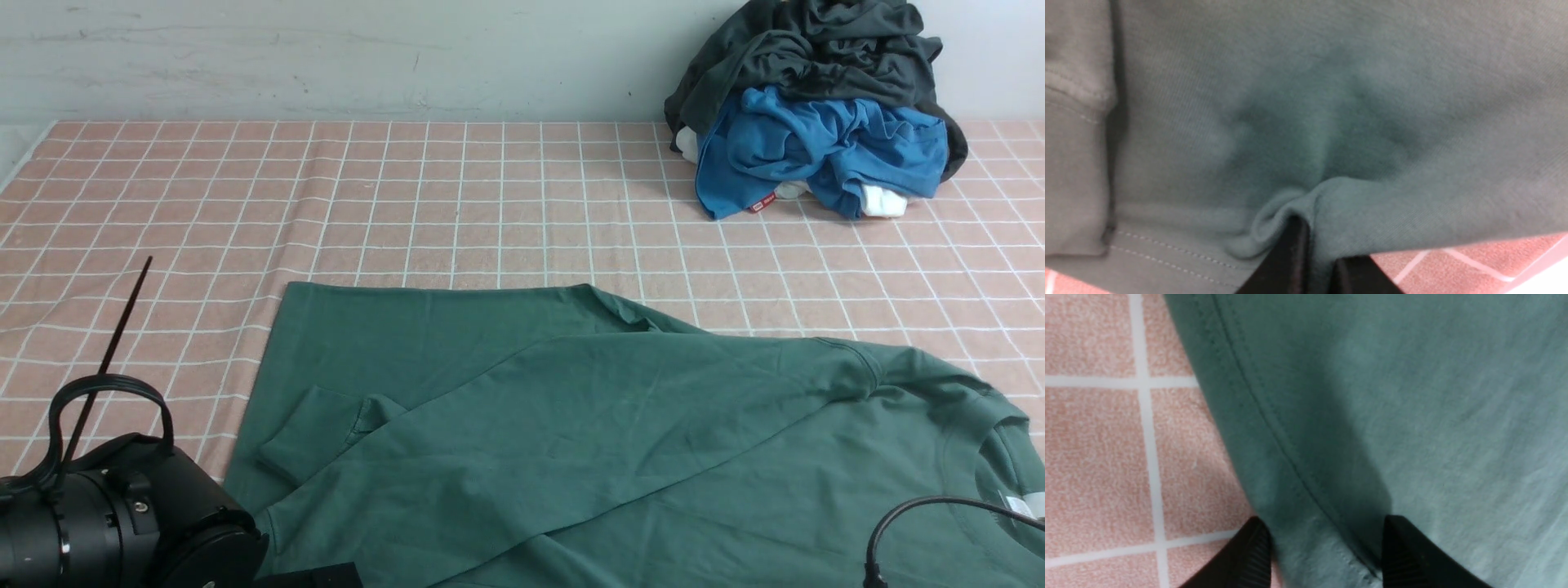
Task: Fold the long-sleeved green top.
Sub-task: Use both arms simultaneously to clamp the lower edge of the clothing fabric, then use both arms to drag the lower edge of the fabric forward and fold it over the upper edge
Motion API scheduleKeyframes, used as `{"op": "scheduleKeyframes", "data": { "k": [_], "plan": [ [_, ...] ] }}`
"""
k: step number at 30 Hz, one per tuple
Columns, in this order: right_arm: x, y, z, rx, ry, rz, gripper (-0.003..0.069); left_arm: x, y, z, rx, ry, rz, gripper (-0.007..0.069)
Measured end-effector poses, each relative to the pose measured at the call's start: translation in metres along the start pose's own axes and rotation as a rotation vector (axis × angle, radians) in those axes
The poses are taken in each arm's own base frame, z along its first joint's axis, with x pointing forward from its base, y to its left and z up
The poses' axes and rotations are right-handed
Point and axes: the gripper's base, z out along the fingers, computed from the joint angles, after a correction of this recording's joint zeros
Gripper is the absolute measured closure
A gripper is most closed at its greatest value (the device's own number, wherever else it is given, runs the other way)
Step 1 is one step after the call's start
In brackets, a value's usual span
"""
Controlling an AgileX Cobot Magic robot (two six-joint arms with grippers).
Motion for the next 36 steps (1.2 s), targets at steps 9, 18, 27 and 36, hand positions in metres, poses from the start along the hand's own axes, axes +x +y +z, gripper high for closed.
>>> {"op": "scheduleKeyframes", "data": {
  "k": [9,18,27,36],
  "plan": [
    [-0.008,-0.017,-0.01,0.036,0.01,0.036,0.0526,0.0,0.0,0.0,0.003,-0.001,-0.003,0.0605],
    [-0.017,-0.043,-0.032,0.067,0.043,0.13,0.0653,-0.01,0.006,-0.019,-0.015,0.002,0.006,0.0605],
    [-0.015,-0.078,-0.053,0.046,-0.026,0.361,0.0654,-0.03,0.058,-0.084,-0.116,-0.188,-0.145,0.0605],
    [0.002,-0.14,-0.066,0.102,-0.049,0.595,0.0654,-0.011,0.125,-0.139,-0.225,-0.321,-0.335,0.0604]
  ]
}}
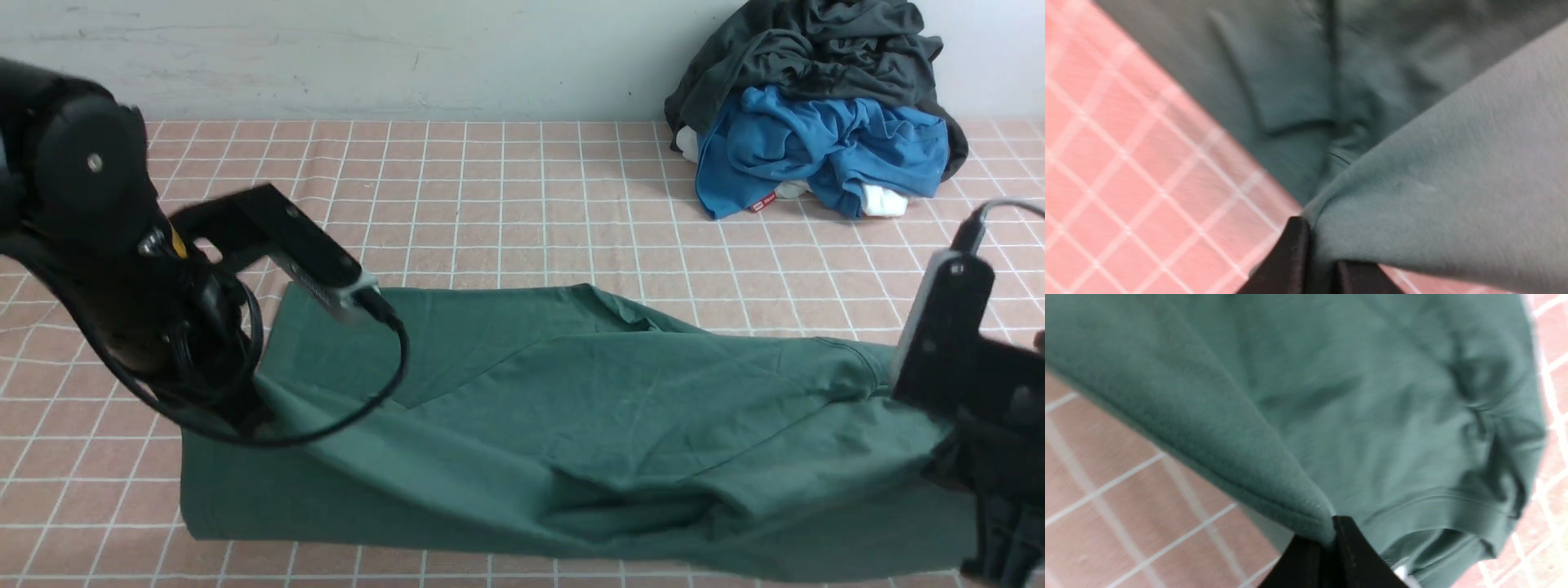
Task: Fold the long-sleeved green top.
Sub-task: Use both arms to drag the lower edge of the fabric forward and fold it over the upper edge
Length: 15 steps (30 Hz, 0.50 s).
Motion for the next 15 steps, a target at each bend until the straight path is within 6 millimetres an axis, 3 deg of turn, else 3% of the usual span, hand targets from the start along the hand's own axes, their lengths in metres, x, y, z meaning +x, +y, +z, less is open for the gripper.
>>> {"op": "scheduleKeyframes", "data": {
  "k": [1,2,6,9,15],
  "plan": [
    [-0.007,-0.015,0.005,0.005,0.003,0.04,0.0654,-0.006,0.012,-0.006,-0.021,-0.025,-0.019,0.0604],
    [-0.008,-0.017,0.005,0.005,0.004,0.043,0.0654,-0.006,0.015,-0.005,-0.022,-0.023,-0.022,0.0604],
    [-0.027,-0.055,0.031,-0.017,0.032,0.137,0.0654,-0.021,0.041,0.0,-0.037,-0.033,-0.056,0.0604],
    [-0.036,-0.073,0.047,-0.038,0.04,0.186,0.0654,-0.029,0.051,0.013,-0.028,-0.02,-0.071,0.0604],
    [-0.056,-0.109,0.101,-0.112,0.105,0.25,0.0654,-0.051,0.071,0.061,-0.02,0.009,-0.071,0.0604]
  ]
}}
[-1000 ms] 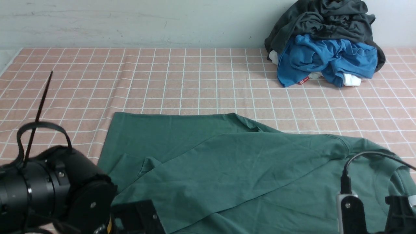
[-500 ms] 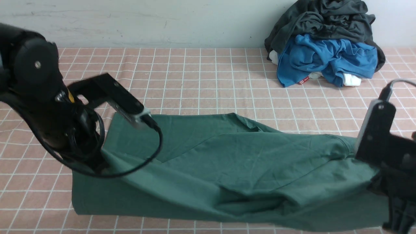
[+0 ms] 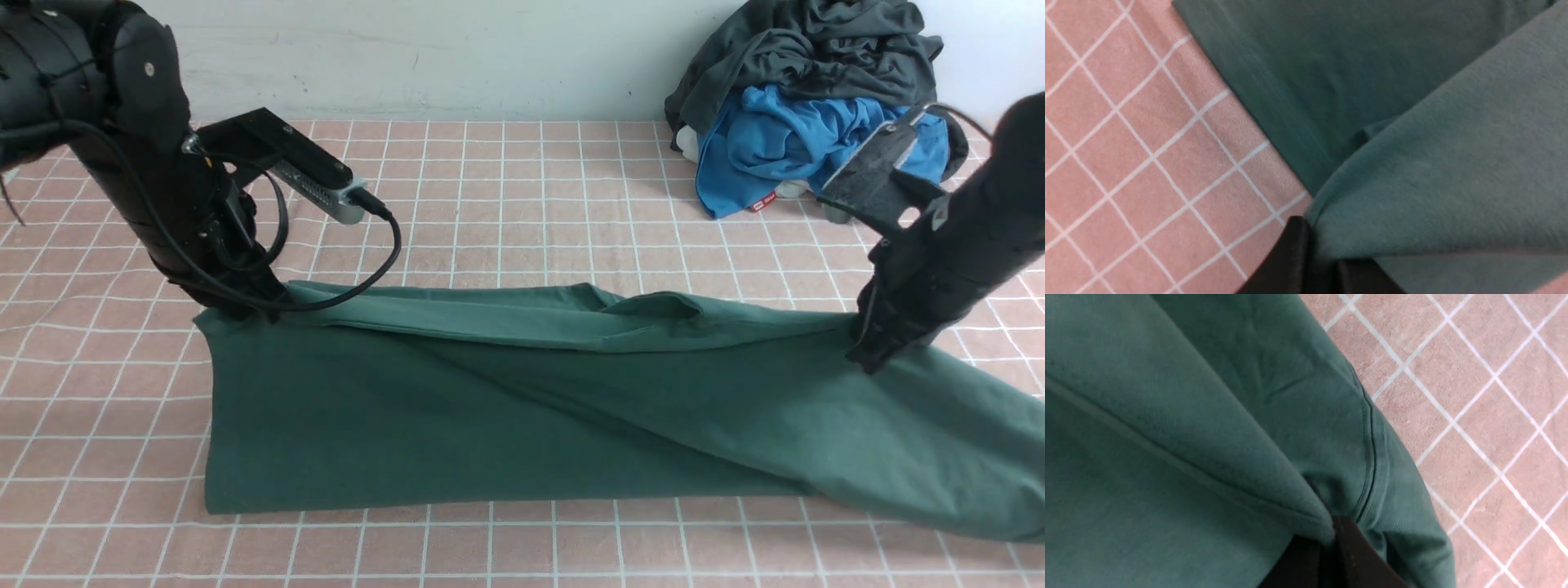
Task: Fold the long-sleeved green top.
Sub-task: Use both arms to drag the lower edge of the fabric forward and fold it over the upper edge
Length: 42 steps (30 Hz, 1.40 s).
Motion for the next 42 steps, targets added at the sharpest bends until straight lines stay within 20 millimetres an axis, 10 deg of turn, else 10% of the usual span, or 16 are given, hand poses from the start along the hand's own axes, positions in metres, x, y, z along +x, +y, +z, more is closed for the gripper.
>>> {"op": "scheduleKeyframes", "data": {
  "k": [22,33,42],
  "plan": [
    [-0.052,-0.04,0.039,0.09,-0.048,-0.047,0.0636,-0.041,0.027,0.065,-0.094,-0.035,0.054,0.0581],
    [-0.061,-0.054,0.04,0.221,-0.169,0.243,0.0393,-0.041,0.038,0.07,-0.132,-0.069,-0.071,0.0312],
    [-0.058,-0.035,0.019,0.115,-0.099,0.381,0.0366,-0.048,0.053,0.044,-0.154,-0.061,-0.305,0.0177]
  ]
}}
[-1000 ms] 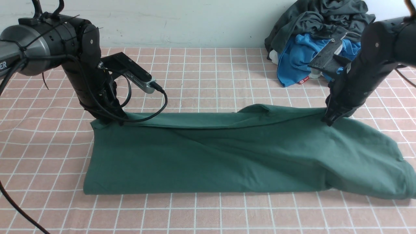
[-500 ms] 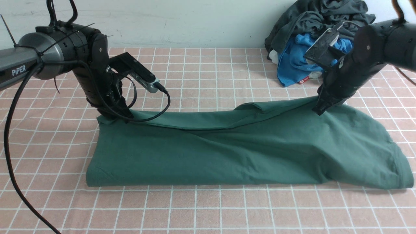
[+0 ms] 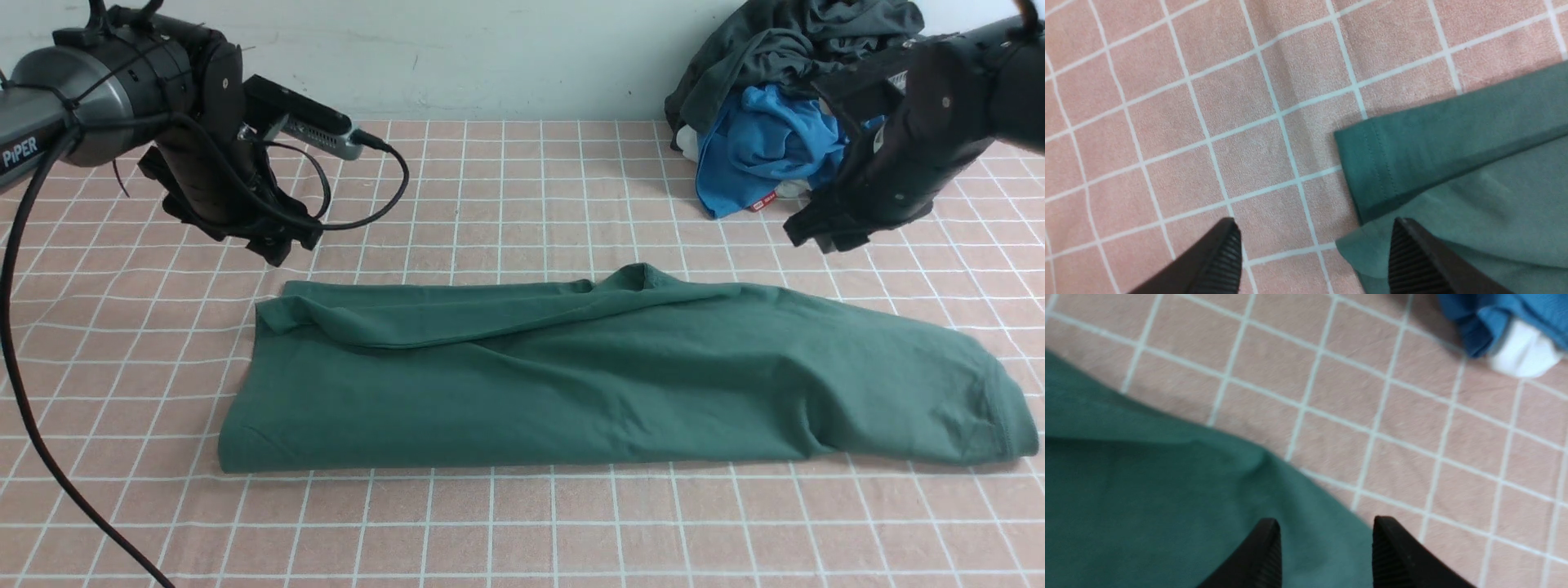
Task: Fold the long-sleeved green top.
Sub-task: Use both arms to drag the lower edge of the fabric forward and fold it over the upper edge
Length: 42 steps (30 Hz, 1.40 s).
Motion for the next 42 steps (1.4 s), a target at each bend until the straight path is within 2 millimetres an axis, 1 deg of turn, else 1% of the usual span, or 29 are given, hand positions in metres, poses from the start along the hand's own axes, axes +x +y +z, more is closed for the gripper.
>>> {"op": "scheduleKeyframes", "data": {
  "k": [1,2,3,4,6,9,10,11,12,14,17,20,21,22,23,24,27,31,33,35,37,39,40,41,42],
  "plan": [
    [0.0,0.004,0.0,-0.016,0.002,-0.008,0.0368,0.0,0.0,0.0,0.002,0.006,-0.002,0.0179],
    [0.001,0.022,0.001,-0.1,0.032,-0.053,0.0384,0.0,-0.002,-0.003,0.013,0.022,-0.011,0.0195],
    [0.0,0.027,0.001,-0.124,0.032,-0.064,0.0387,0.0,-0.003,-0.003,0.014,0.023,-0.009,0.02],
    [0.0,0.046,0.004,-0.201,0.036,-0.11,0.041,0.001,-0.007,-0.004,0.024,0.045,-0.006,0.0231],
    [-0.001,0.071,0.014,-0.292,0.027,-0.163,0.0443,0.002,-0.012,-0.005,0.04,0.067,-0.003,0.0282],
    [-0.003,0.096,0.035,-0.34,-0.005,-0.199,0.0491,0.003,-0.018,-0.006,0.058,0.09,0.002,0.0358],
    [-0.003,0.103,0.046,-0.339,-0.021,-0.203,0.0512,0.004,-0.02,-0.006,0.065,0.101,0.014,0.0405],
    [-0.003,0.103,0.048,-0.338,-0.023,-0.202,0.0516,0.004,-0.02,-0.006,0.066,0.104,0.014,0.0412],
    [-0.003,0.108,0.065,-0.326,-0.048,-0.19,0.0544,0.006,-0.022,-0.007,0.076,0.127,0.031,0.0466],
    [-0.004,0.11,0.078,-0.313,-0.074,-0.143,0.0566,0.008,-0.024,-0.007,0.088,0.149,0.048,0.0532],
    [-0.012,0.106,0.086,-0.279,-0.166,-0.039,0.0587,0.009,-0.025,-0.008,0.098,0.167,0.064,0.0602],
    [-0.017,0.098,0.096,-0.253,-0.232,0.08,0.0593,0.01,-0.026,-0.008,0.112,0.177,0.068,0.0623],
    [-0.018,0.095,0.098,-0.246,-0.246,0.099,0.0593,0.01,-0.026,-0.008,0.116,0.176,0.067,0.0626],
    [-0.02,0.087,0.099,-0.235,-0.276,0.166,0.0593,0.01,-0.027,-0.008,0.123,0.175,0.066,0.0628],
    [-0.02,0.086,0.099,-0.234,-0.276,0.174,0.0593,0.01,-0.027,-0.008,0.124,0.175,0.065,0.0628],
    [-0.022,0.081,0.099,-0.23,-0.29,0.204,0.0593,0.01,-0.027,-0.008,0.127,0.174,0.063,0.0628],
    [-0.034,0.053,0.094,-0.212,-0.333,0.328,0.0593,0.01,-0.03,-0.008,0.15,0.171,0.054,0.0628],
    [-0.044,0.027,0.083,-0.208,-0.32,0.377,0.0593,0.009,-0.036,-0.009,0.221,0.159,0.058,0.0628],
    [-0.048,0.019,0.077,-0.214,-0.297,0.381,0.0594,0.009,-0.041,-0.01,0.277,0.155,0.095,0.0628],
    [-0.052,0.017,0.072,-0.22,-0.284,0.375,0.0594,0.009,-0.05,-0.01,0.343,0.156,0.146,0.0628],
    [-0.054,0.018,0.066,-0.233,-0.245,0.346,0.0594,0.008,-0.065,-0.009,0.416,0.148,0.235,0.0628],
    [-0.055,0.019,0.062,-0.241,-0.225,0.318,0.0594,0.008,-0.08,-0.003,0.448,0.147,0.33,0.0628],
    [-0.055,0.019,0.061,-0.247,-0.211,0.307,0.0594,0.008,-0.089,0.005,0.456,0.161,0.378,0.0628],
    [-0.055,0.019,0.061,-0.248,-0.21,0.305,0.0594,0.009,-0.09,0.006,0.456,0.163,0.385,0.0628],
    [-0.054,0.02,0.061,-0.252,-0.195,0.295,0.0594,0.01,-0.1,0.016,0.447,0.192,0.431,0.0628]
  ]
}}
